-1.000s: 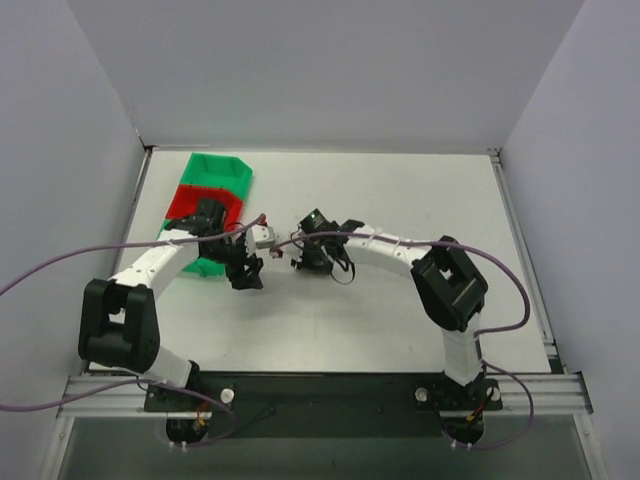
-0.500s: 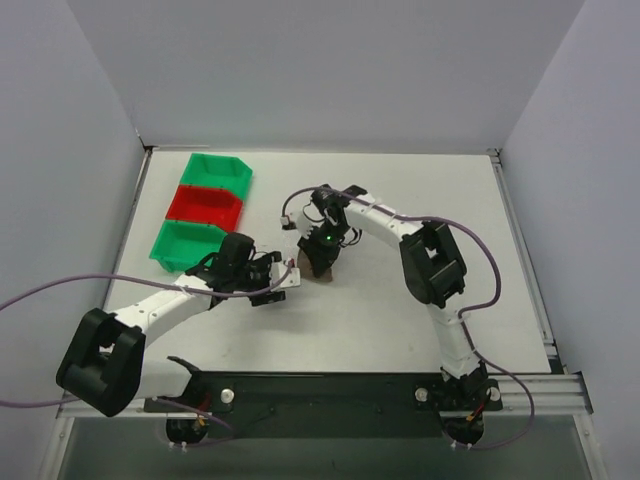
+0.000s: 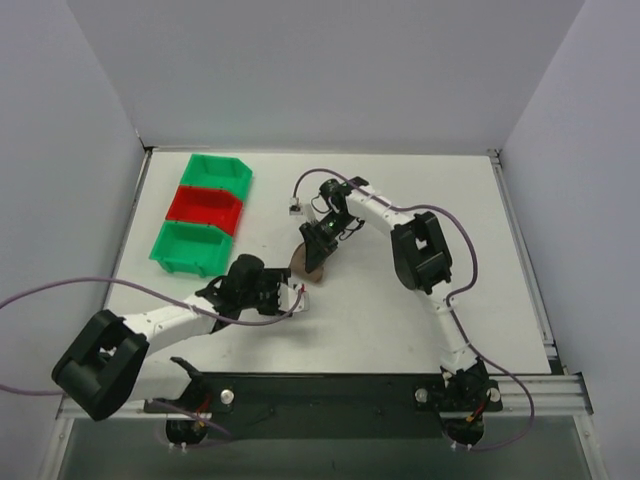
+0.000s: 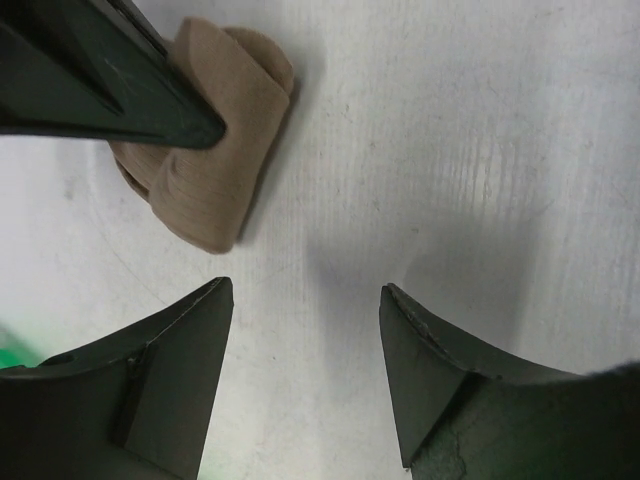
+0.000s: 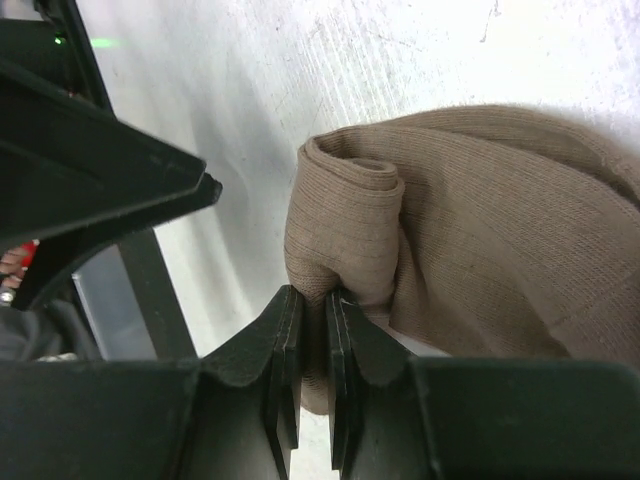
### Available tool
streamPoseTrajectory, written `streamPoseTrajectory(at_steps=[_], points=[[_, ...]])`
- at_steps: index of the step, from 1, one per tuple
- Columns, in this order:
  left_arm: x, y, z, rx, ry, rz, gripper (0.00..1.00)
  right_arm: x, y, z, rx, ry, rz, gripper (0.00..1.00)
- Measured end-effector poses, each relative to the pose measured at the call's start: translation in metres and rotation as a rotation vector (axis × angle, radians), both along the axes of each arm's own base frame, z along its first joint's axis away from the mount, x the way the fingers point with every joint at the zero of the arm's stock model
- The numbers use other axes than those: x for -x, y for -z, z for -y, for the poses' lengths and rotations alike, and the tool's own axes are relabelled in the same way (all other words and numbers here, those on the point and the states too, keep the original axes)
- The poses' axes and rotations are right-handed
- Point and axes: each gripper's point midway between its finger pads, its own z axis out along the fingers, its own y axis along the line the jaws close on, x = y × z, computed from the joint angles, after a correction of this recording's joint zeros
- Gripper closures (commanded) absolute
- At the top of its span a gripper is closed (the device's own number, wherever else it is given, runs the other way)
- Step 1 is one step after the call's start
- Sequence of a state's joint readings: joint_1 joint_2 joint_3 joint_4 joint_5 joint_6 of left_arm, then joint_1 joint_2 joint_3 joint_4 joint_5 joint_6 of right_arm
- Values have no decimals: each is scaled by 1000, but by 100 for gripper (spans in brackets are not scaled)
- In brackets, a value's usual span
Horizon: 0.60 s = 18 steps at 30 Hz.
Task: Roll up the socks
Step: Roll the sock at the center of the board.
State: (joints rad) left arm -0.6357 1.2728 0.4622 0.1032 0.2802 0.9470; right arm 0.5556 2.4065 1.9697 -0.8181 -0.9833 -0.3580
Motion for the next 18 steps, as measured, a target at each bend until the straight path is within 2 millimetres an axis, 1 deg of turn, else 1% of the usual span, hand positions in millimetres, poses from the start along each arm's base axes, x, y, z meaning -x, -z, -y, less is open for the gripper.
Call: streamPoseTrajectory(at_steps=[5, 8, 11, 18], points=[[-3, -6, 16, -1, 48, 84, 30, 4, 4, 2, -12, 23, -99, 100], [-2, 0, 23, -28, 86, 108, 31, 10, 5, 5, -9, 26, -150, 100], [0, 12, 27, -72, 125, 117, 32, 15, 6, 9, -6, 29, -200, 100], [-14, 9, 40, -83, 154, 219, 32, 29, 7, 15, 9, 14, -274, 100]])
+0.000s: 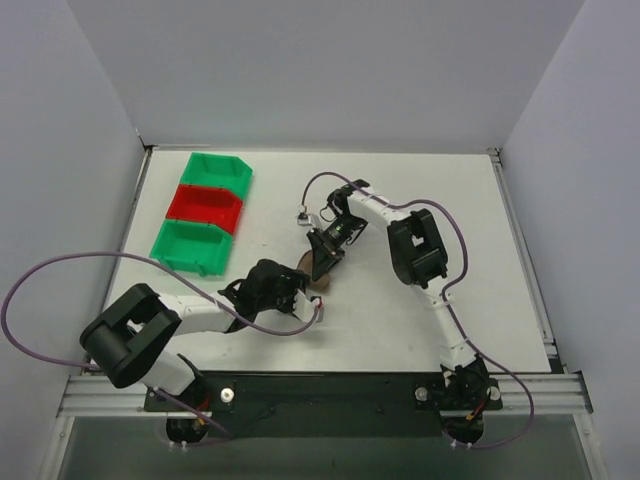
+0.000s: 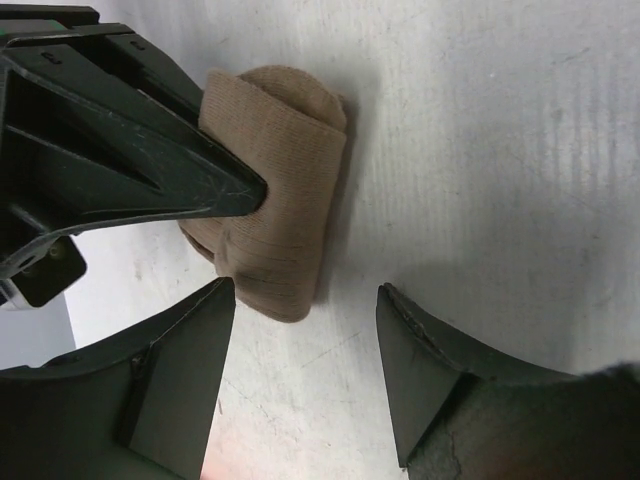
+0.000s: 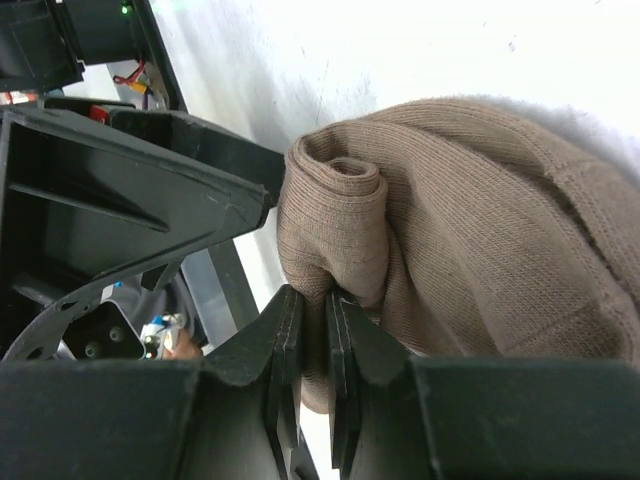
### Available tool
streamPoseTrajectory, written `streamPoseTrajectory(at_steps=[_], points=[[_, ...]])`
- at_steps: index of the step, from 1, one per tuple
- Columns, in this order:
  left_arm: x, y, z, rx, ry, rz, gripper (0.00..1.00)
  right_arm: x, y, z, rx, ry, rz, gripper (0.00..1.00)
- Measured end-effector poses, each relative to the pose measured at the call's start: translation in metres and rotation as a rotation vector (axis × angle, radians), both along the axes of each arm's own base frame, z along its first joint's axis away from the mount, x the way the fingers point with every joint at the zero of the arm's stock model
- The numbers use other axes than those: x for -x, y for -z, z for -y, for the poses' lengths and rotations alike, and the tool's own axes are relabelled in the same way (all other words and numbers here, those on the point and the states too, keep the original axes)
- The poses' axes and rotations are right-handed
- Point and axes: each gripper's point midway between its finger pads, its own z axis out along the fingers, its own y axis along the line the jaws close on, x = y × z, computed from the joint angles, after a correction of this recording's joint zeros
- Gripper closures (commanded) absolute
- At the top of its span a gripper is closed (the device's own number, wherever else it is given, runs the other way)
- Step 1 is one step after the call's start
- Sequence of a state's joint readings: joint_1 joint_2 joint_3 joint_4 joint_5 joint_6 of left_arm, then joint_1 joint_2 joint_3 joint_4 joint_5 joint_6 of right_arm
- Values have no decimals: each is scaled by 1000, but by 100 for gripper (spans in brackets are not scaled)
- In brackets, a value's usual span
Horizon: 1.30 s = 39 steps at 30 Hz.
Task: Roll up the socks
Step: Roll the sock at the center of the board.
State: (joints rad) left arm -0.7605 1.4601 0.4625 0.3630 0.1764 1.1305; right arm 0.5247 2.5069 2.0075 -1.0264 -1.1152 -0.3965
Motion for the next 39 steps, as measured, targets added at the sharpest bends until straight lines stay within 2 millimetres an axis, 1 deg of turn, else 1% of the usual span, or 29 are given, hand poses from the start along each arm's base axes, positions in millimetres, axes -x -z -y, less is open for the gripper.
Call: streamPoseTrajectory(at_steps=[4, 11, 14, 15, 19, 21, 22, 24, 26, 27, 33, 34, 35, 36, 38, 39], points=[[-3, -1, 2, 1, 0, 21, 31, 5, 0, 2, 3, -11, -16, 100], [7, -1, 18, 8, 46, 34, 32, 11, 0, 0, 4, -32, -22, 100], [6, 0, 23, 14, 49, 49, 35, 15, 0, 0, 7, -42, -27, 100], [5, 0, 23, 14, 47, 52, 41, 16, -1, 0, 7, -46, -28, 100], [3, 5, 24, 5, 37, 60, 59, 21, -1, 1, 12, -66, -29, 100], [2, 8, 24, -4, 33, 61, 65, 22, 0, 0, 11, -76, -23, 100], [2, 10, 24, -7, 32, 62, 74, 23, 0, 0, 12, -80, -21, 100], [1, 11, 24, -10, 29, 68, 81, 23, 1, 0, 14, -86, -15, 100], [-1, 11, 24, -14, 27, 77, 92, 23, 1, 1, 16, -88, -13, 100], [-2, 11, 24, -18, 27, 80, 100, 23, 2, 1, 16, -88, -12, 100], [-4, 10, 27, -29, 23, 86, 100, 21, 2, 4, 20, -88, -7, 100], [-4, 10, 27, -32, 23, 85, 100, 21, 2, 4, 20, -88, -7, 98], [-3, 11, 27, -35, 24, 83, 100, 21, 2, 4, 21, -88, -6, 92], [-4, 11, 27, -36, 22, 83, 100, 21, 2, 4, 22, -88, -6, 78], [-4, 11, 27, -39, 22, 80, 100, 20, 2, 4, 25, -89, -3, 65], [-4, 10, 27, -41, 22, 78, 100, 20, 0, 5, 27, -87, -3, 55]])
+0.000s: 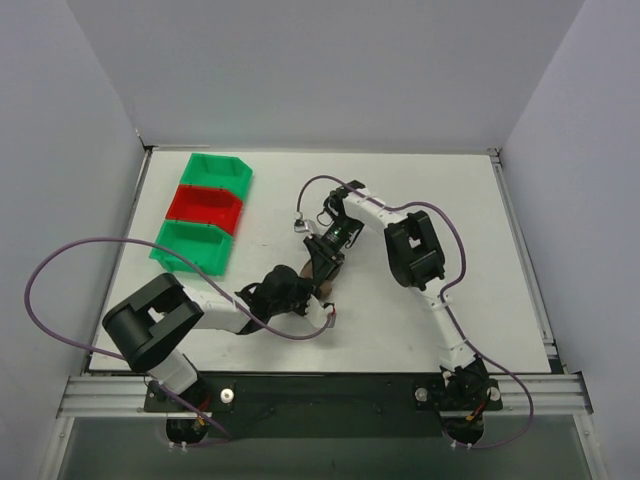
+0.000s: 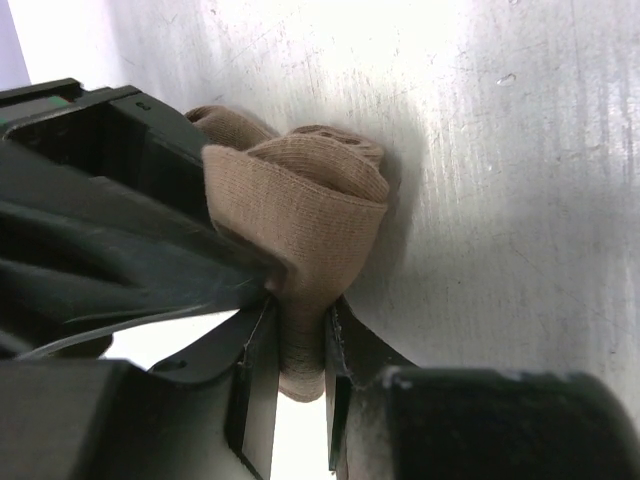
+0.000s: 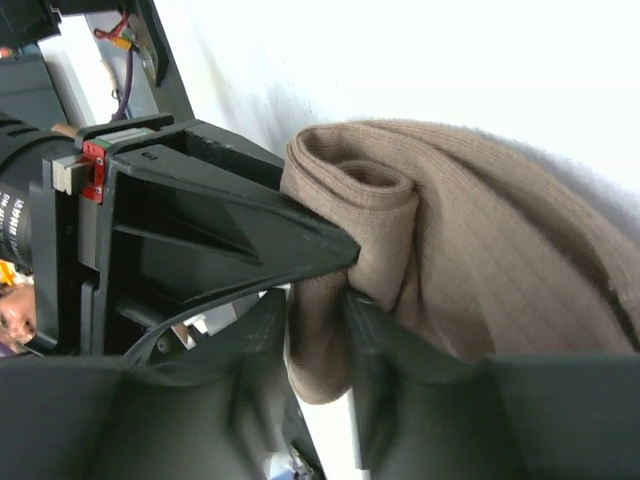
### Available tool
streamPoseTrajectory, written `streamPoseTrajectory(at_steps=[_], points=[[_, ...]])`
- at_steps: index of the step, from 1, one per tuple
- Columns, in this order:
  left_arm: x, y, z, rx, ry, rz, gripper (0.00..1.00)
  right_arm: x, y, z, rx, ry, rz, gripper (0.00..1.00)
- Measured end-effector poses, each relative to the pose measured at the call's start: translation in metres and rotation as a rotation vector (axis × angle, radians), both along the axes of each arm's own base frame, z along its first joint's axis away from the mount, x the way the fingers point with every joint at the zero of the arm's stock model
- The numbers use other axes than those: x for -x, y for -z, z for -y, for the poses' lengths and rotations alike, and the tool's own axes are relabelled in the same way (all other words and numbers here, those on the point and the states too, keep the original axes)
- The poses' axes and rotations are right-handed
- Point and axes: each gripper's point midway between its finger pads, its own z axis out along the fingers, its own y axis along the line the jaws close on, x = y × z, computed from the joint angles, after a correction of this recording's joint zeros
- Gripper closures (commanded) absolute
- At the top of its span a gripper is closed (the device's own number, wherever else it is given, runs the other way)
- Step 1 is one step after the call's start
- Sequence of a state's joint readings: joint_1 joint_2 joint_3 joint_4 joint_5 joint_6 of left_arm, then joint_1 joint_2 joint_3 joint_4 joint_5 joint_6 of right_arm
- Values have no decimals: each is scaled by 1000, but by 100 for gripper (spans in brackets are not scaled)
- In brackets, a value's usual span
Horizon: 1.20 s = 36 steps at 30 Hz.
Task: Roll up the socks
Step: Roll the sock at the center of the board.
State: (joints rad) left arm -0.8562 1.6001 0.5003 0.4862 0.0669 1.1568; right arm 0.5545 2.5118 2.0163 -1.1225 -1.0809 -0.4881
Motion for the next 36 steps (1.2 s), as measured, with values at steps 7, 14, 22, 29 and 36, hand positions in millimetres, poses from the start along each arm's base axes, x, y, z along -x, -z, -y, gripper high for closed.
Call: streamPoseTrajectory(at_steps=[7, 14, 22, 29, 36], points=[[1, -1, 0, -16, -7, -32, 100, -26, -10, 12, 25, 44, 68, 35], [1, -2, 2, -37, -38, -103, 100, -67, -31, 37, 91, 112, 266, 30], [-1, -4, 13, -79, -75, -242, 100, -115, -89, 89, 187, 316, 617, 30], [-5, -4, 21, -113, -109, -398, 100, -129, -108, 180, 283, 573, 797, 30], [-21, -5, 37, -138, -147, -594, 100, -87, -99, 229, 352, 600, 929, 24]])
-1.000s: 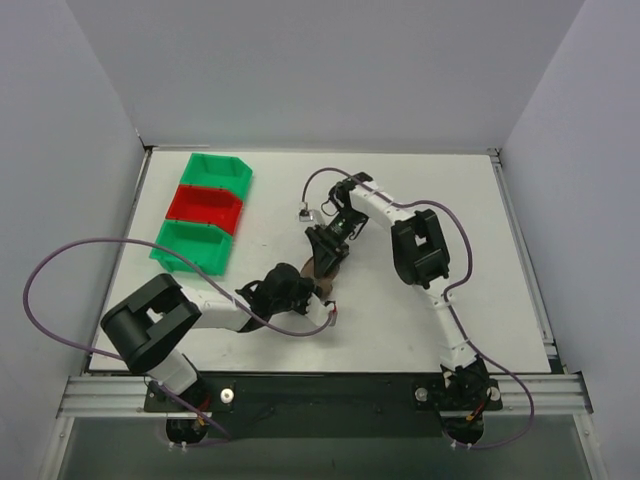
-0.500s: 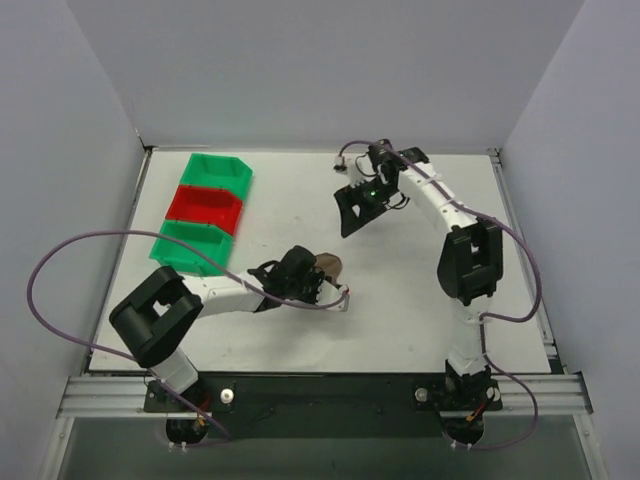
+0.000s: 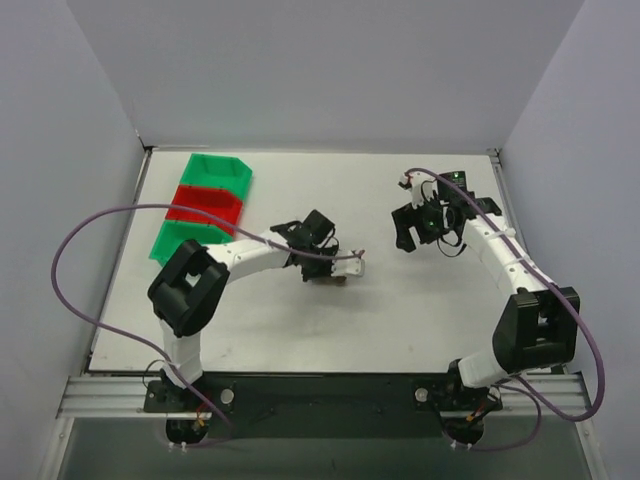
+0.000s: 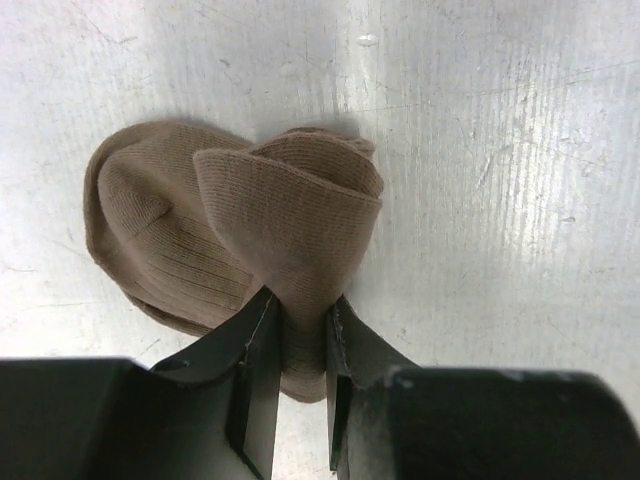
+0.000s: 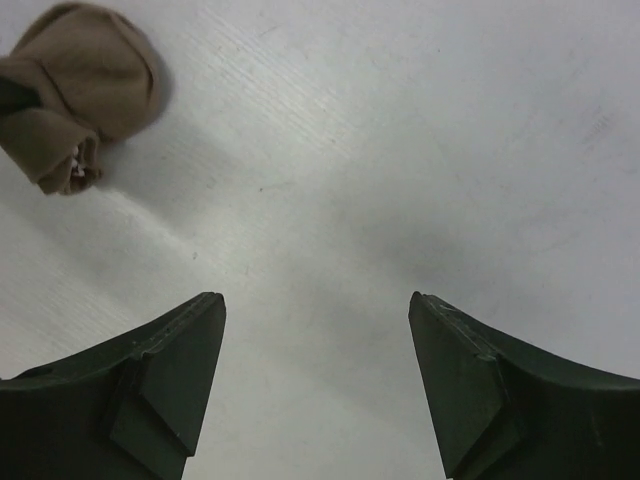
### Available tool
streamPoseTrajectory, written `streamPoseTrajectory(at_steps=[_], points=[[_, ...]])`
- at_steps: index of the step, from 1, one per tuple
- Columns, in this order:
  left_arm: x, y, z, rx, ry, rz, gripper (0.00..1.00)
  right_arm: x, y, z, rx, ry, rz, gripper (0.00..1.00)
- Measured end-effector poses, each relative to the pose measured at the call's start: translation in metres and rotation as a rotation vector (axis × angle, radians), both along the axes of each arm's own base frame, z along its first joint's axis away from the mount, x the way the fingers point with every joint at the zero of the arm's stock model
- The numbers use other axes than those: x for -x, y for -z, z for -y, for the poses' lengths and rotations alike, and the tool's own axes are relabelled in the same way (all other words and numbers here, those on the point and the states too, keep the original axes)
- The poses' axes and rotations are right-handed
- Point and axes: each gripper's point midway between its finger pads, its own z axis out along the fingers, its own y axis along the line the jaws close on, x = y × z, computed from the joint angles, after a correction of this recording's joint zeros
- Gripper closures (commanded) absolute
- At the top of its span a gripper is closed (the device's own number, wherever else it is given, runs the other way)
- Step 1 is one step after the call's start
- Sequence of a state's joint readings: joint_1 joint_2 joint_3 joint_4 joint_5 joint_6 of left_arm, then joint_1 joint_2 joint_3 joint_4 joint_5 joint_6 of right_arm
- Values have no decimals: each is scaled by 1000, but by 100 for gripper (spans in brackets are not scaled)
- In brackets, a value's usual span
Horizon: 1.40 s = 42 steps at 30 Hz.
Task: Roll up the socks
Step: Roll the sock at the center of the board.
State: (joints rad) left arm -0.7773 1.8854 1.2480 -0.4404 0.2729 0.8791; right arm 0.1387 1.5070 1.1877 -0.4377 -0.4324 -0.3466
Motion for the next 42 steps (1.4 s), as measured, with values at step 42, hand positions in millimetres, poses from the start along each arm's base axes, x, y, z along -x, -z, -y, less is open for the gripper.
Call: streamPoseTrajectory(at_steps=[42], points=[[-15, 3, 5, -25, -232, -759, 100, 89, 80, -114, 559, -781, 657, 22]])
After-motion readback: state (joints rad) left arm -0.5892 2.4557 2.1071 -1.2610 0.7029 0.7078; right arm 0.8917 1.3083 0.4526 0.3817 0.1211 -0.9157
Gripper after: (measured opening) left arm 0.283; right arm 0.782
